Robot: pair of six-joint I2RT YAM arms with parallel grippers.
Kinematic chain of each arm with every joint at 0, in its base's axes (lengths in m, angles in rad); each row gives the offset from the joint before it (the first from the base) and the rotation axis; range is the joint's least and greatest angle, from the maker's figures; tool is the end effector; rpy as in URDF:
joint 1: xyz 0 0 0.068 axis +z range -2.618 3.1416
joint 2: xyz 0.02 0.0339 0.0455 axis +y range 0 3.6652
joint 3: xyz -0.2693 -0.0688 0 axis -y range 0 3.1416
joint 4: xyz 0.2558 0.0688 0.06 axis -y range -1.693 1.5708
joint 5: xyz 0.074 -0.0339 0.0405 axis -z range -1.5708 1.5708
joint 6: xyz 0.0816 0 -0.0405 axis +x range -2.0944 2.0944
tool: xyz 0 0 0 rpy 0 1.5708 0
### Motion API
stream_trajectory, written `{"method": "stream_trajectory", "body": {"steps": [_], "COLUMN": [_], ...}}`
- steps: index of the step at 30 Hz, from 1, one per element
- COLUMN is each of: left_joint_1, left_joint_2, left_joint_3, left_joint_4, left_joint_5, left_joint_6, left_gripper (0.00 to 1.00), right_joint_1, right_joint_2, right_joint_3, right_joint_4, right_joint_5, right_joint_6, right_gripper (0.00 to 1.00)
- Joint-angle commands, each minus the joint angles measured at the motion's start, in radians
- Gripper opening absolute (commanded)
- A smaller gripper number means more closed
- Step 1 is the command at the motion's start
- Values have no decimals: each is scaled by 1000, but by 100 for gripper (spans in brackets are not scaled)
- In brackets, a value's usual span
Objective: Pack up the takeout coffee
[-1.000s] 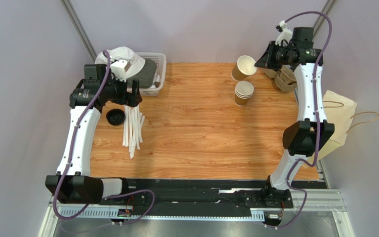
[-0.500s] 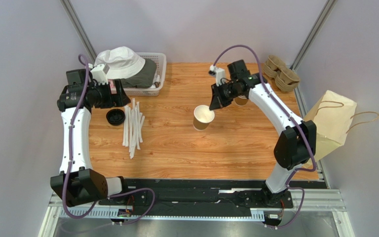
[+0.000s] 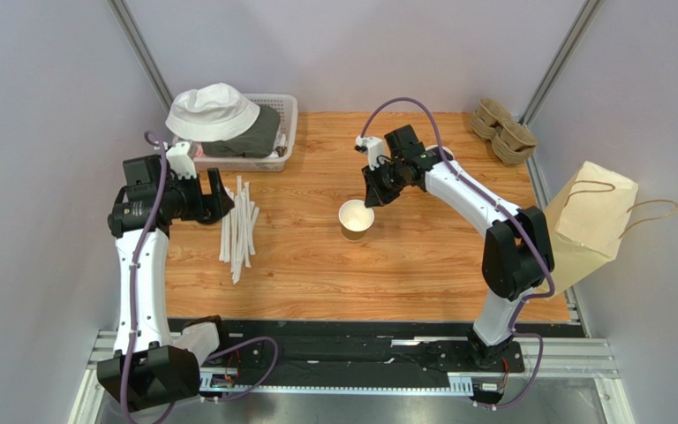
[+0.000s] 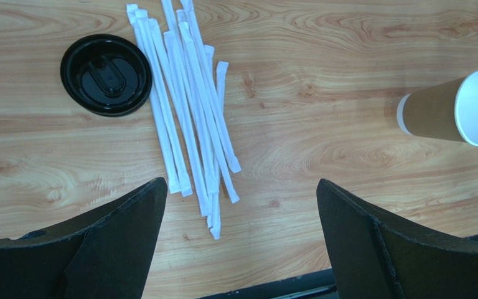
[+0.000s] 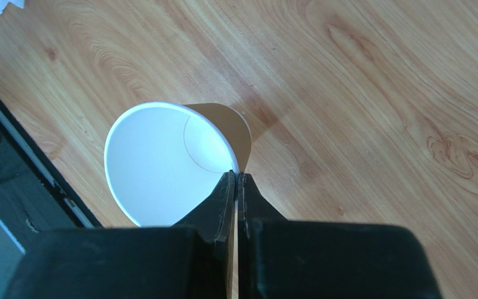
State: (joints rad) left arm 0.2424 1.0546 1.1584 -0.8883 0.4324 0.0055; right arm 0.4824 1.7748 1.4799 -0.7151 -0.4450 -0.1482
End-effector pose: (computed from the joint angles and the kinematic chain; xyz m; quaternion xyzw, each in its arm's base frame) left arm 0.2413 0.0244 0.3293 -0.0250 0.9056 -0.1504 0.3958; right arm 0.3516 0.2238 0.2352 -0.3487 0.8721 0.2540 0.2309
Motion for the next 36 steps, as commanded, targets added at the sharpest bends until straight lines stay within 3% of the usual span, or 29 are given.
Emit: {"method": "stream_trajectory", "body": {"steps": [1, 7, 11, 14, 15, 17, 20, 23, 27, 30, 36], "left_joint_1": [3, 3, 5, 6, 6, 9, 35, 66, 72, 81, 123], "left_joint_2": [2, 70, 126, 162, 174, 191, 261, 365, 455, 536, 647], "left_joint_3": [0, 32, 58, 78, 83, 102, 162, 266, 343, 376, 389], "left_joint_4": [42, -35, -89, -118, -124, -130, -158, -242, -267, -262, -207], "left_joint_5": [-67, -144, -179, -179, -185, -184, -120, -92, -133, -214, -231], "left_joint_6": [11, 70, 97, 108, 116, 137, 204, 303, 430, 407, 216], "left_gripper": [99, 99, 99, 99, 99, 99, 99, 99, 99, 88, 61], "right_joint_1": [28, 51, 62, 62, 62, 62, 62, 52, 32, 16, 5], "right_joint_2": [15, 29, 26, 28, 26, 20, 6, -17, -51, -71, -83], "right_joint_3": [3, -1, -23, -18, -17, -9, 16, 92, 160, 187, 197], "right_joint_4": [62, 49, 57, 52, 52, 46, 23, -3, -23, -27, -30], "right_joint_5": [83, 117, 115, 117, 115, 109, 101, 88, 58, 54, 63], "right_joint_6": [-13, 1, 6, 13, 15, 18, 12, 13, 10, 10, 24], "right_gripper": [0, 1, 6, 20, 30, 35, 47, 67, 82, 85, 85]}}
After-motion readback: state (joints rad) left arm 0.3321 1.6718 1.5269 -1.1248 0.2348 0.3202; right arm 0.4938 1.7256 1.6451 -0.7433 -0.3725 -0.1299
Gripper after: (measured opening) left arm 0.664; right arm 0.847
